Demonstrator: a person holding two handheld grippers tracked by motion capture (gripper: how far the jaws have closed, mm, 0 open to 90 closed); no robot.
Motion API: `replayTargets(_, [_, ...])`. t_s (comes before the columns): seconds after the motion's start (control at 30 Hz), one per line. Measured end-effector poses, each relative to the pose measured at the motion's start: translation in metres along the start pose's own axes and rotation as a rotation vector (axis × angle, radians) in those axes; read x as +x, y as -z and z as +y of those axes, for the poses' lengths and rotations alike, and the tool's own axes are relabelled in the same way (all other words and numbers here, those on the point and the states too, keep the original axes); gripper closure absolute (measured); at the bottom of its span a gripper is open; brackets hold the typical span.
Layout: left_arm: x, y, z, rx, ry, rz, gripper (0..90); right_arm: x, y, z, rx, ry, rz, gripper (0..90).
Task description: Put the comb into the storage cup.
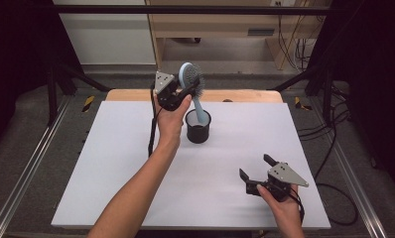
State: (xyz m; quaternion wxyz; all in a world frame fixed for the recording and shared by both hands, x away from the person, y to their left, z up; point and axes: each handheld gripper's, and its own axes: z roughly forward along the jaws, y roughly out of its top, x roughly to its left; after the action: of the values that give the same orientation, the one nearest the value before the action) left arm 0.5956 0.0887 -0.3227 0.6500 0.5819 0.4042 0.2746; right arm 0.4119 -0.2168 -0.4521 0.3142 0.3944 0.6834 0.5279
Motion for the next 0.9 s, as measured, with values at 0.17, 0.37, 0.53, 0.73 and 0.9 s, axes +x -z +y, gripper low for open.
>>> replayTargets(0.17, [0.0,-0.001,-0.005,0.009,0.002,-0.001,50.6,0.0,0.0,0.0,0.001,0.001,0.001,3.8])
replayTargets(0.37, [-0.001,-0.003,-0.008,0.018,-0.011,0.0,50.6,0.0,-0.001,0.0,0.003,0.0,0.003,3.8])
replayTargets(0.53, [0.0,-0.003,-0.012,0.02,-0.013,-0.004,50.6,0.001,0.0,0.0,0.001,0.0,0.003,3.8])
replayTargets(0.73, [0.002,-0.002,-0.016,0.028,-0.01,0.0,50.5,0.002,-0.001,-0.001,0.003,0.002,0.003,3.8])
replayTargets(0.9, [0.003,-0.002,-0.019,0.037,-0.015,0.004,50.5,0.002,-0.002,-0.001,0.006,0.002,0.002,3.8])
